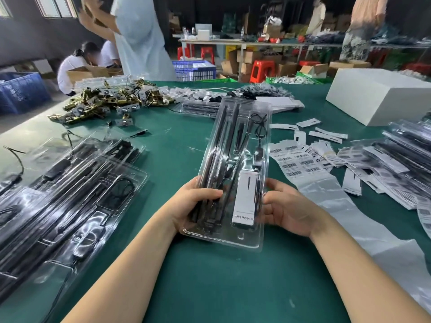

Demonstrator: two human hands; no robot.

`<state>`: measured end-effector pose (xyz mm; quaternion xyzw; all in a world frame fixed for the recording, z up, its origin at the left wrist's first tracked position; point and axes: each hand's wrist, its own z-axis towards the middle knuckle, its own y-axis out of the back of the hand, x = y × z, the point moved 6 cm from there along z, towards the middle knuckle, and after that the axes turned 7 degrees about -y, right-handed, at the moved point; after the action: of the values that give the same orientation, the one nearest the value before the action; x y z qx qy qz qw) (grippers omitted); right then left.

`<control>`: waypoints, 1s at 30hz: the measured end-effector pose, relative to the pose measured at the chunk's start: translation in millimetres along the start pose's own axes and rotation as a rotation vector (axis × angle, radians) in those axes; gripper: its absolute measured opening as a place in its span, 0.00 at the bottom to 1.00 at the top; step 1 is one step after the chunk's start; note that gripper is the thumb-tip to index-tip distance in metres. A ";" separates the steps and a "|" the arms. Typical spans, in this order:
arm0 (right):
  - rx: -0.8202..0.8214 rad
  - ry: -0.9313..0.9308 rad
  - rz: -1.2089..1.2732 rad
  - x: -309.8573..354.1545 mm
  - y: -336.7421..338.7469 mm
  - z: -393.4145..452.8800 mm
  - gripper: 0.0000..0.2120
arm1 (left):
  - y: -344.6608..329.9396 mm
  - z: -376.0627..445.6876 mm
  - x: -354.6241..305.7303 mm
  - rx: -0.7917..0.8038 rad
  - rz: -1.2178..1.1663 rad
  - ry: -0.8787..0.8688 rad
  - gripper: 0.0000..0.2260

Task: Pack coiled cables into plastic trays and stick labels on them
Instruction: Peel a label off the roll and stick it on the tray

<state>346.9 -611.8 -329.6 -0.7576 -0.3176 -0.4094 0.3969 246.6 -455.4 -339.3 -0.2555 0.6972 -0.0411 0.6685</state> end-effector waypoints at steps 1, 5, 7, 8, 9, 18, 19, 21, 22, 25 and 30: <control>-0.024 0.015 0.001 0.8 0.3 1.8 0.17 | 2.3 0.8 0.4 -0.024 -0.002 0.006 0.22; -0.130 0.091 -0.089 5.7 2.5 5.4 0.14 | 7.0 1.4 0.4 -0.103 -0.011 0.018 0.16; -0.172 0.120 -0.101 4.9 2.0 5.9 0.13 | 7.6 2.2 0.5 -0.116 -0.023 0.000 0.20; -0.183 0.136 -0.073 4.2 1.8 6.7 0.13 | 7.9 3.0 0.3 -0.132 -0.028 -0.007 0.23; -0.205 0.157 -0.037 3.4 2.0 8.7 0.12 | 8.5 3.6 -0.1 -0.156 -0.021 -0.012 0.25; -0.451 0.248 -0.213 0.1 -1.0 19.7 0.27 | 4.1 3.5 0.1 -0.148 -0.028 -0.047 0.24; -0.453 0.262 -0.199 0.9 0.1 18.8 0.27 | 3.6 3.6 -0.1 -0.140 -0.014 -0.046 0.24; -0.453 0.303 -0.177 3.2 1.8 17.2 0.27 | 3.7 3.9 0.9 -0.140 -0.008 -0.034 0.23; -0.454 0.323 -0.168 4.2 2.0 16.2 0.26 | 4.4 3.8 1.4 -0.145 -0.008 -0.028 0.21; -0.486 0.402 -0.268 9.7 0.2 12.8 0.24 | 6.8 4.3 2.6 -0.153 0.002 -0.033 0.17; -0.626 0.468 -0.665 21.1 1.3 5.8 0.22 | 1.6 6.1 3.0 -0.135 0.033 -0.073 0.14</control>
<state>359.8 -604.1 -313.7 -0.5861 -0.3060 -0.7478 0.0598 252.1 -453.6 -343.3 -0.2899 0.6776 0.0264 0.6754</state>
